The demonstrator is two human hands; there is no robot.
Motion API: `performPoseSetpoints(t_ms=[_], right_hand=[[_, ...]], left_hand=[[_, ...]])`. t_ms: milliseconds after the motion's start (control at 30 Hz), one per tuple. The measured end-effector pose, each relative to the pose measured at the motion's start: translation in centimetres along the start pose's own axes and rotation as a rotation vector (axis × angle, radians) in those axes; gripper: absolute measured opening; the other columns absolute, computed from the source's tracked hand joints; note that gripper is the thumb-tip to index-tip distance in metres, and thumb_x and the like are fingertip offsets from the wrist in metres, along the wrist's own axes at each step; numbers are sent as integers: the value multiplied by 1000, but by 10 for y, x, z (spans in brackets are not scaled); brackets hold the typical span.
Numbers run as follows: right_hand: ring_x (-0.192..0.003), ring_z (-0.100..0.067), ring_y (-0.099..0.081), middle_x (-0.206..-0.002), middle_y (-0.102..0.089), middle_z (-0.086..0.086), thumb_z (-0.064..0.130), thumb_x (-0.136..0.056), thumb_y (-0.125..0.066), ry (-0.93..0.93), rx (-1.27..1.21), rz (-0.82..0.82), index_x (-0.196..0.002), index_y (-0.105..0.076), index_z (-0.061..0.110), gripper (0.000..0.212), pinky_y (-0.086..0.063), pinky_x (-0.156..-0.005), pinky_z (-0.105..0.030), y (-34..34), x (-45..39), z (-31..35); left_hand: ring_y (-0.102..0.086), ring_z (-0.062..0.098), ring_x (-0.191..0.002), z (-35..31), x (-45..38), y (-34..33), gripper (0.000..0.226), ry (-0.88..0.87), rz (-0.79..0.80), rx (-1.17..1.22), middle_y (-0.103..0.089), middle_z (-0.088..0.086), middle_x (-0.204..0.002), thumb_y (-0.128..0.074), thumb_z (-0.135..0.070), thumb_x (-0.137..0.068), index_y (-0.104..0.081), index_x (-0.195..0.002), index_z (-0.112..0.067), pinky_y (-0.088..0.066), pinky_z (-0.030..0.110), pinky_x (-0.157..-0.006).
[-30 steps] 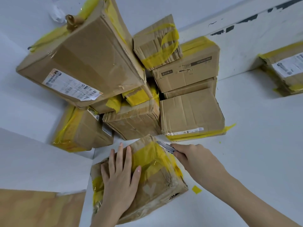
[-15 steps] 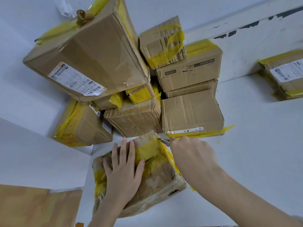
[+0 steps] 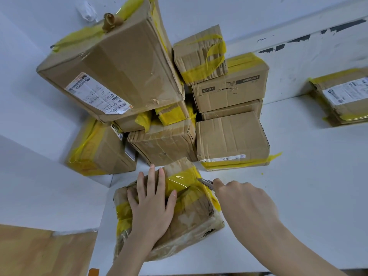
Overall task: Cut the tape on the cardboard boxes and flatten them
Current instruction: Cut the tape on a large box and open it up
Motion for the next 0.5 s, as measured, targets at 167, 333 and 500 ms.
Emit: performPoseSetpoints(t_ms=[167, 333, 500], right_hand=[[-89, -28, -54, -67, -19, 1, -4, -89, -39, -12, 3, 61, -133, -32, 16, 49, -21, -46, -26, -6, 14, -1], [-69, -25, -36, -67, -21, 2, 10, -98, -34, -51, 41, 62, -133, -30, 20, 36, -16, -44, -26, -13, 23, -6], [-54, -15, -24, -67, -22, 1, -2, -89, -31, -42, 4, 119, -132, -30, 20, 49, -16, -45, -26, -20, 35, -2]], left_hand=[[20, 20, -142, 1, 0, -2, 73, 5, -13, -4, 25, -10, -153, 7, -59, -80, 17, -147, -32, -4, 52, -114], [22, 20, -141, 1, -1, -3, 65, 9, -18, 6, 27, -10, -152, 14, -56, -85, 19, -146, -32, -2, 51, -114], [24, 18, -141, 3, -1, -3, 62, 5, -23, 22, 29, -10, -152, -7, -53, -94, 21, -146, -32, 0, 51, -114]])
Point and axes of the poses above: each hand's wrist, its own x-axis away from the middle knuckle, its own y-axis out of the back of the hand, z = x × y, the point moved 2 cm from there along -x, towards the middle knuckle
